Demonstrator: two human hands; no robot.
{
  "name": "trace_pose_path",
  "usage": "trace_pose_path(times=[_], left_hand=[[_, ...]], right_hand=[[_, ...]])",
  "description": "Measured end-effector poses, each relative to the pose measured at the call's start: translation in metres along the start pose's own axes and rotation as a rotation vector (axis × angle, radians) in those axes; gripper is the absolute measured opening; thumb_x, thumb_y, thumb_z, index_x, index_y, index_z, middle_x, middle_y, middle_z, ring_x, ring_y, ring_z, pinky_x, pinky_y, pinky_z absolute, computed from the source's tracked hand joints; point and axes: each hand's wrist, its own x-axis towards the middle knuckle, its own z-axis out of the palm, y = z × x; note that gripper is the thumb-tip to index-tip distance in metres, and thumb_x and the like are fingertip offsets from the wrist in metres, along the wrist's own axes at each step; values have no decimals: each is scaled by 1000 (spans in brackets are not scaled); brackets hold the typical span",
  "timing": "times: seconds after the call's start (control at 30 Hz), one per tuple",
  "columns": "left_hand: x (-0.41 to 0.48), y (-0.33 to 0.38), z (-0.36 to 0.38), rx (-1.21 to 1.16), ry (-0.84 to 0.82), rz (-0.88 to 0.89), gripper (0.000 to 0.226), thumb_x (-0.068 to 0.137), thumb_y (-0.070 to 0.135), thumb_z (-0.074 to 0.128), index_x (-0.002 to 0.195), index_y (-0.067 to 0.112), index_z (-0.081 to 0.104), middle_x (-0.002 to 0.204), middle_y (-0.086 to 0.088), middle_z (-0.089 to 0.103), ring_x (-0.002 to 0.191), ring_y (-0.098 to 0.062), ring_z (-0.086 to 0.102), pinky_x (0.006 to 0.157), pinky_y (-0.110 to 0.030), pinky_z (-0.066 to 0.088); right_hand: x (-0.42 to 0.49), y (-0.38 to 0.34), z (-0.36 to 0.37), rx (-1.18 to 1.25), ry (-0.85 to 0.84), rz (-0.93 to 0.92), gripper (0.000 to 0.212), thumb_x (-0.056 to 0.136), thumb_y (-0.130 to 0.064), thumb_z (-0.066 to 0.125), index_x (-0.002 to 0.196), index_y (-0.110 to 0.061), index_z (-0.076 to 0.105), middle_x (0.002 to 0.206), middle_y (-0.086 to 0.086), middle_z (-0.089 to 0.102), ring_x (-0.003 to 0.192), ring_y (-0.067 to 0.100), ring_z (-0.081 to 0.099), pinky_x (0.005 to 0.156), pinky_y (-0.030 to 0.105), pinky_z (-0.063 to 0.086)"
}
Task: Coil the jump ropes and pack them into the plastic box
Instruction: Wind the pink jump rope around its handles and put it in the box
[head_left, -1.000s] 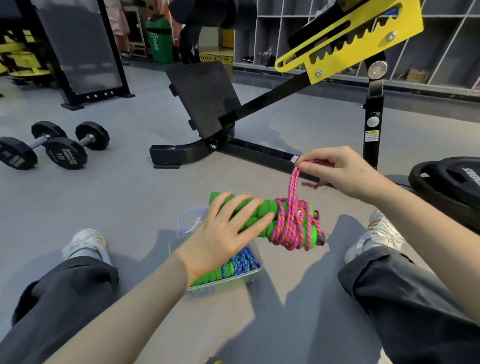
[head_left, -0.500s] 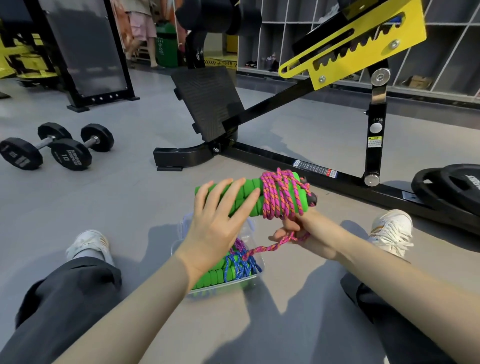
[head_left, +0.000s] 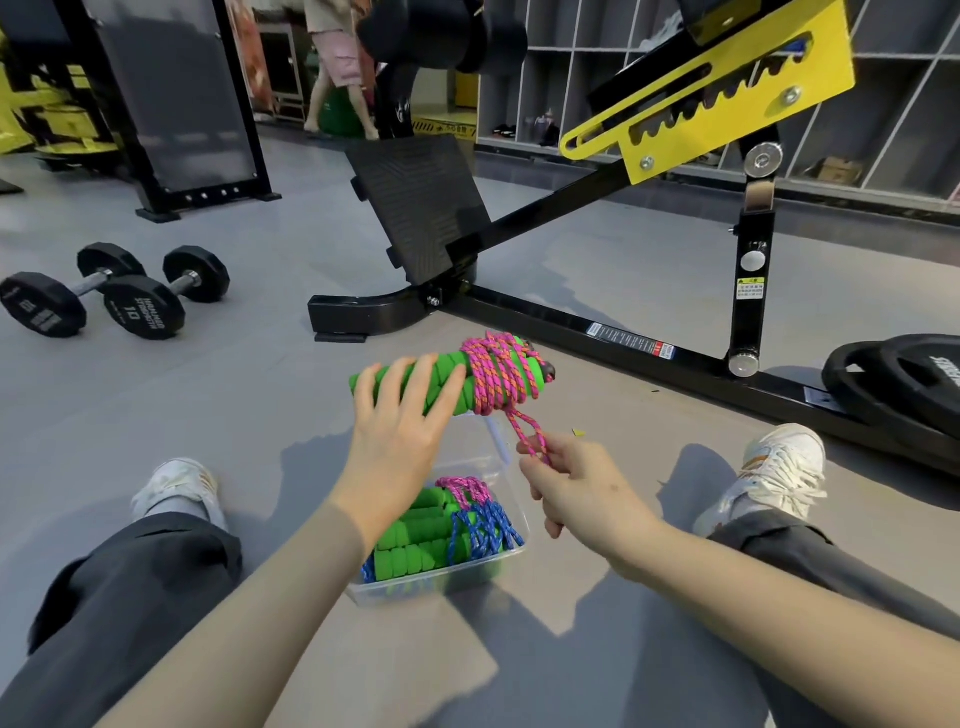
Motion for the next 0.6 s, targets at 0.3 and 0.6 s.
trace_pose_path(times=[0.3, 0.6], left_hand=[[-3, 1, 5, 28, -102, -27, 84, 47, -7, 81, 125, 6, 52, 115, -24, 58, 102, -37, 45, 88, -52, 31], [-3, 7, 0, -18, -131, 50, 93, 40, -10, 78, 126, 6, 46, 115, -23, 57, 102, -36, 43, 86, -51, 30]], right_hand=[[2, -16, -17, -661, 50, -340, 23, 92, -25, 51, 92, -6, 62, 72, 10, 60, 71, 29, 51, 66, 37, 38], [19, -39, -56, -655, -58, -711, 28, 86, -15, 49, 106, -6, 68, 81, 1, 65, 72, 1, 50, 65, 7, 33]])
